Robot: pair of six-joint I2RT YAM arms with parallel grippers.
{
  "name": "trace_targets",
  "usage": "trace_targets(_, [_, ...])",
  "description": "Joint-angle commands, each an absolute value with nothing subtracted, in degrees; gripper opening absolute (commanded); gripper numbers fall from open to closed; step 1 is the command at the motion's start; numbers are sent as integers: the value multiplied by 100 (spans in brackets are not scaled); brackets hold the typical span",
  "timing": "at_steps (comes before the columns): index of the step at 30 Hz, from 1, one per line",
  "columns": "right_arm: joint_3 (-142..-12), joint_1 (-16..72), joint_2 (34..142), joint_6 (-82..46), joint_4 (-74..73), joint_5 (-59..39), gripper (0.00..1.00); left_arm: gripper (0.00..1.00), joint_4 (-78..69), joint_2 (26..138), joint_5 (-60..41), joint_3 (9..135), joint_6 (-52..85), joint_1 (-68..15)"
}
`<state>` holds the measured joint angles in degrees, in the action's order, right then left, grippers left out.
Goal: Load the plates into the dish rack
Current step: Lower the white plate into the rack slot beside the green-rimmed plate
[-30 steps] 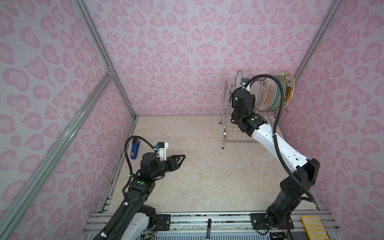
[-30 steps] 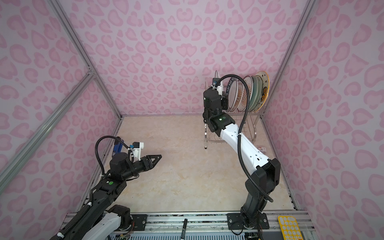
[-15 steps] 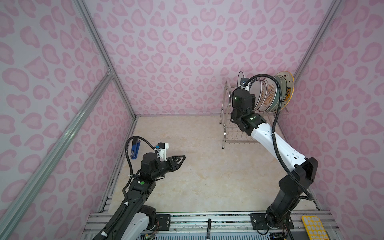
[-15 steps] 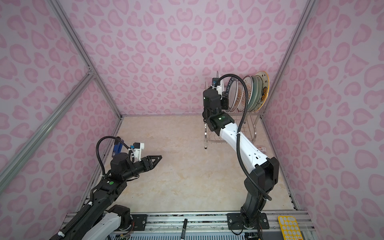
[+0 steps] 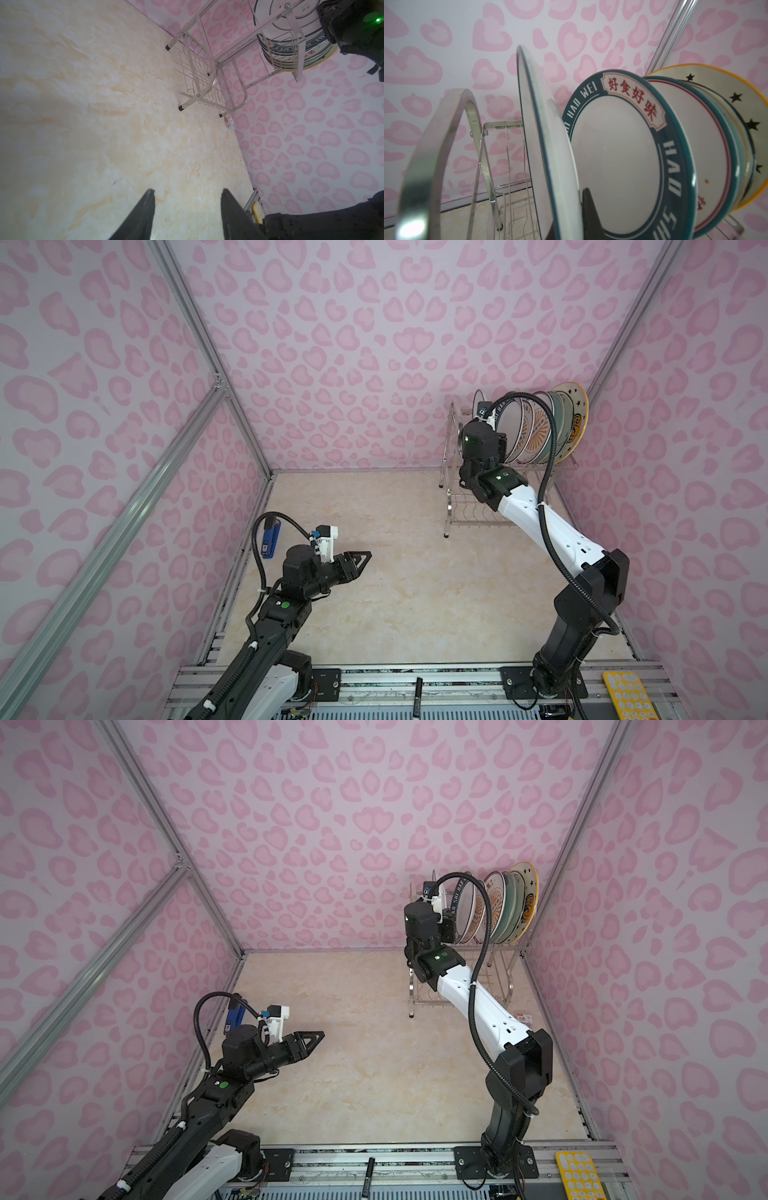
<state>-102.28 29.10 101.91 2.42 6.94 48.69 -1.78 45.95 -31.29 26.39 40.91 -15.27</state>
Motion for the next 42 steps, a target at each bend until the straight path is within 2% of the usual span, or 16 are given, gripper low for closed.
trace_targets(1, [-10169,2891,10189,45,622,4807,0,54,-279,4631,-3173,2645,4021,-1521])
trace_targets(14, [-10182,2753,10174,-223,901,4555,0,54,-285,4710,-3182,2663,4094,-1527])
trace_targets(19, [-10191,2732,10166,-293,984,4438,10,54,-270,4702,-3185,2663,4095,-1525])
trace_targets(32, [-10195,2679,10108,-255,1003,4342,19,55,-272,4736,-3153,2667,4109,-1523])
trace_targets(35, [-10182,2672,10085,-229,995,4320,24,55,-283,4761,-3156,2678,4121,-1521])
trace_targets(42, [-10167,2639,10040,-193,995,4275,43,56,-347,4839,-3190,2705,4140,-1523])
